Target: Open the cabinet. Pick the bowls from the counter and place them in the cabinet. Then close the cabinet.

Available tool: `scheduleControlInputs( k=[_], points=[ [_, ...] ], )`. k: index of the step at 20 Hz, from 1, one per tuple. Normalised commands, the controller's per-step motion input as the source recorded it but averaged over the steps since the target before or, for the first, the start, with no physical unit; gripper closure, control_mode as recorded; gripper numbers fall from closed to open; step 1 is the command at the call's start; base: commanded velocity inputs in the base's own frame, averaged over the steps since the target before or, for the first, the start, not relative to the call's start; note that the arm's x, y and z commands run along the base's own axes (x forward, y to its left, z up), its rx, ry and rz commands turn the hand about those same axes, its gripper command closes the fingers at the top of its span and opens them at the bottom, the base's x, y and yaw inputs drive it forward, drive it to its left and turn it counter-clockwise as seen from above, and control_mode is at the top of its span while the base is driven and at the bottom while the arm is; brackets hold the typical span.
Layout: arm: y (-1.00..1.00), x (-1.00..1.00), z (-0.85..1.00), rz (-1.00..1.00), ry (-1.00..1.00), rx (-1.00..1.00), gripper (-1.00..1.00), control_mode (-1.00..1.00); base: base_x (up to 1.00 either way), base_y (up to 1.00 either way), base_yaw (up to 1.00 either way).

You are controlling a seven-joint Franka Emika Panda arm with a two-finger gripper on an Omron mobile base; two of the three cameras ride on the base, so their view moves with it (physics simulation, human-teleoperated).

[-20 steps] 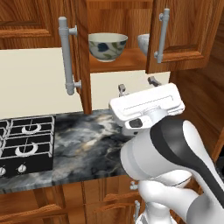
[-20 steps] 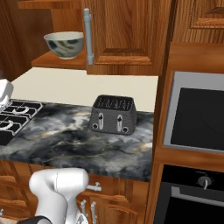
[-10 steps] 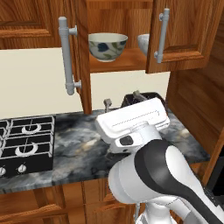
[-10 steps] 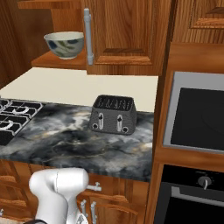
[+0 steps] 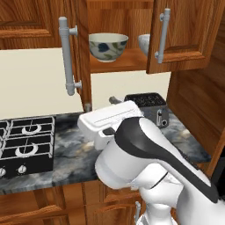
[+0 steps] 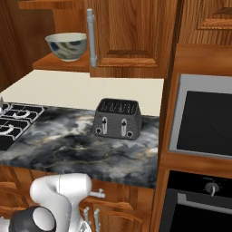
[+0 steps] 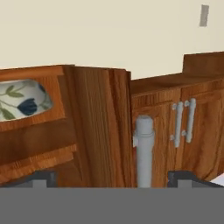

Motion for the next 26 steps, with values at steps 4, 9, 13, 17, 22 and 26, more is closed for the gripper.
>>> scheduleControlInputs(
  k=[4, 9, 13, 17, 22, 26],
  points=[
    [0.06, 0.12, 0.0, -0.05, 0.34, 0.01, -1.0, -1.0, 0.0, 0.0, 0.0],
    [0.1, 0.03, 0.0, -0.07, 0.29, 0.01, -1.0, -1.0, 0.0, 0.0, 0.0],
    [0.22, 0.0, 0.0, -0.1, 0.16, 0.0, -1.0, -1.0, 0.0, 0.0, 0.0],
    [0.22, 0.0, 0.0, -0.15, 0.03, 0.0, -1.0, -1.0, 0.0, 0.0, 0.0],
    [0.16, -0.17, 0.01, -0.23, -0.02, 0.0, -1.0, -1.0, 0.0, 0.0, 0.0],
    [0.5, -0.8, 0.04, -0.14, -0.11, 0.01, -1.0, -1.0, 0.0, 0.0, 0.0]
  ],
)
